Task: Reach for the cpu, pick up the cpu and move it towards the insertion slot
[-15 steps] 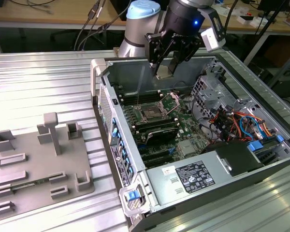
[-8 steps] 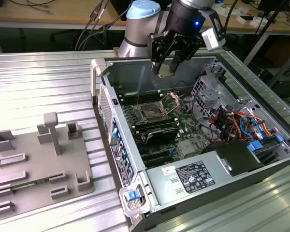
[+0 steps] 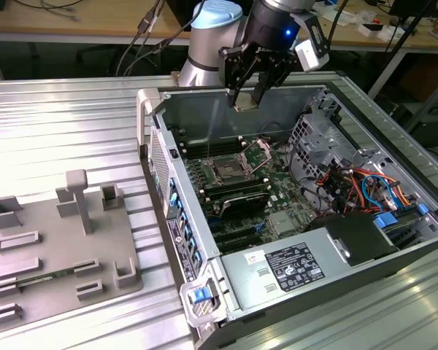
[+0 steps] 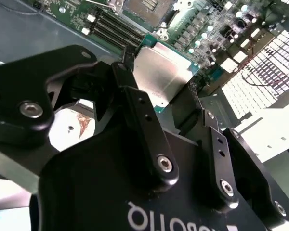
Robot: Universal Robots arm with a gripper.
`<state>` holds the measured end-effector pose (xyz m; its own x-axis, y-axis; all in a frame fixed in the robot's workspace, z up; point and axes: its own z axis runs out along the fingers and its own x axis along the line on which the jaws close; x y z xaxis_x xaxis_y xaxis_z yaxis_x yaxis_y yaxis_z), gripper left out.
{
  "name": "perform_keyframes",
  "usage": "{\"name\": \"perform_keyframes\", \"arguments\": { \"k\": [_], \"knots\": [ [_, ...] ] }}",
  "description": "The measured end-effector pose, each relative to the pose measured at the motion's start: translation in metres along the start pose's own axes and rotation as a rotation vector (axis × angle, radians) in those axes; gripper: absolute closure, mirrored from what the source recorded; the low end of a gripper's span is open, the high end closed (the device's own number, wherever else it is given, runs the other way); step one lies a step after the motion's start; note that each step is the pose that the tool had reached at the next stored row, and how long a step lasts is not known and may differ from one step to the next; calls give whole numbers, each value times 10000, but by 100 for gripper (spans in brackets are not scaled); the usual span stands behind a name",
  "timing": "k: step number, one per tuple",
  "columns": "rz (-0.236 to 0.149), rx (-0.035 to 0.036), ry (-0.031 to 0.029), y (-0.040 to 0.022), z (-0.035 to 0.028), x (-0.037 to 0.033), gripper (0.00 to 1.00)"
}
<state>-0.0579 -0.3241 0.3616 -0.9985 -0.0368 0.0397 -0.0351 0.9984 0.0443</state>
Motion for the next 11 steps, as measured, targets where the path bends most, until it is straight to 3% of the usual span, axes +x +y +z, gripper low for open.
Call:
{"name": "perform_keyframes", "arguments": {
  "k": [4, 11],
  "knots": [
    [244, -9, -10, -2, 54, -50, 45],
    [420, -15, -18, -2, 60, -56, 45]
  ]
}}
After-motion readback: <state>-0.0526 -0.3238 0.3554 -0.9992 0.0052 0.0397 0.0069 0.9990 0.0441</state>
